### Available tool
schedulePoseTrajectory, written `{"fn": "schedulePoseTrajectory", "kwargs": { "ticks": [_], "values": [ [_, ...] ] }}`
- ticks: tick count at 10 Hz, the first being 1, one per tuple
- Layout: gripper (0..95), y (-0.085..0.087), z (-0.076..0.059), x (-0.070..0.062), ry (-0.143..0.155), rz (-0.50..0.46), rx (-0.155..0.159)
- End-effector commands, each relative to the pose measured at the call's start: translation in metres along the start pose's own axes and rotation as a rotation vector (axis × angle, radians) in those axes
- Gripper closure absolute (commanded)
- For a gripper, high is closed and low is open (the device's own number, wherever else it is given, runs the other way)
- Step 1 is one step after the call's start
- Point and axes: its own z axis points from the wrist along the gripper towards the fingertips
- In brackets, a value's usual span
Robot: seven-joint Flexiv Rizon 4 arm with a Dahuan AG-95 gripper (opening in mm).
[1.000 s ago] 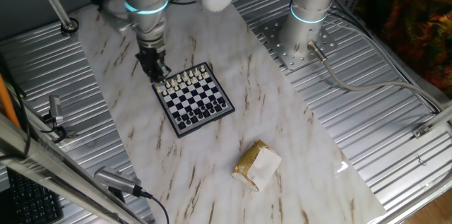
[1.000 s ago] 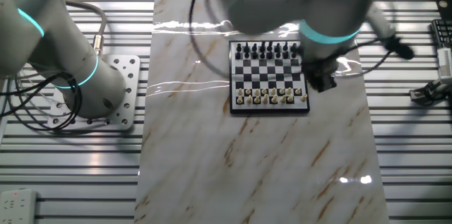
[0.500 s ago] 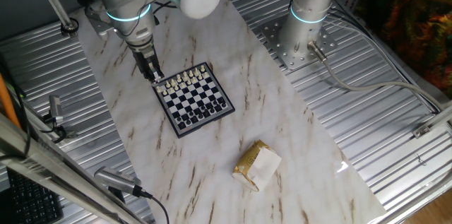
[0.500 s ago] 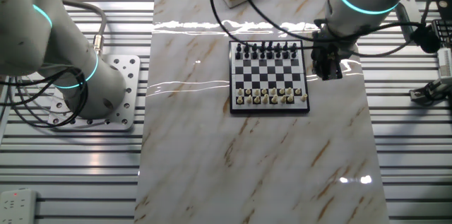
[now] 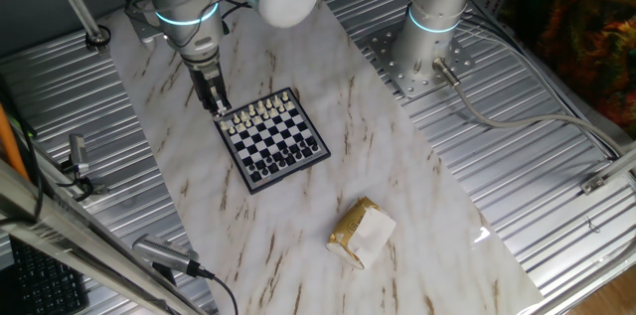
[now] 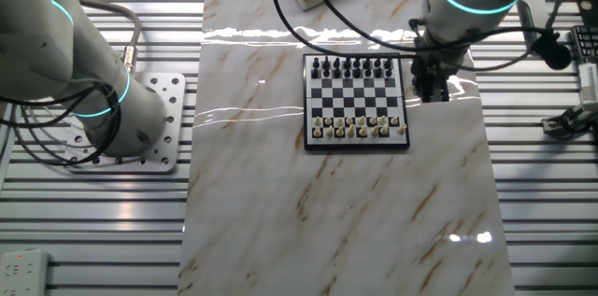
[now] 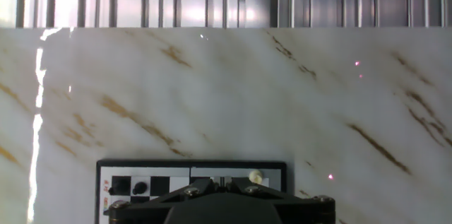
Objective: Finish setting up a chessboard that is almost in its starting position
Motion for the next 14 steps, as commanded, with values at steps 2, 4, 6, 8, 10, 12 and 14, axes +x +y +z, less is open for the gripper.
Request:
{"fn": "schedulePoseTrajectory", "kwargs": {
  "ticks": [2, 4, 6, 8, 10, 12, 14],
  "values": [
    [95.0, 0.0014, -0.0014, -0.0001, 0.001, -0.041, 0.002],
    [95.0, 0.0014, -0.0014, -0.0001, -0.002, -0.047, 0.0],
    [95.0, 0.0014, -0.0014, -0.0001, -0.002, -0.051, 0.0],
    [95.0, 0.0017, -0.0018, 0.0, -0.002, -0.059, -0.004],
    [95.0, 0.0017, -0.0018, 0.0, 0.004, -0.061, -0.005],
    [95.0, 0.0017, -0.0018, 0.0, -0.003, -0.057, -0.007],
    [95.0, 0.0017, -0.0018, 0.0001, -0.003, -0.056, -0.007]
  ]
}}
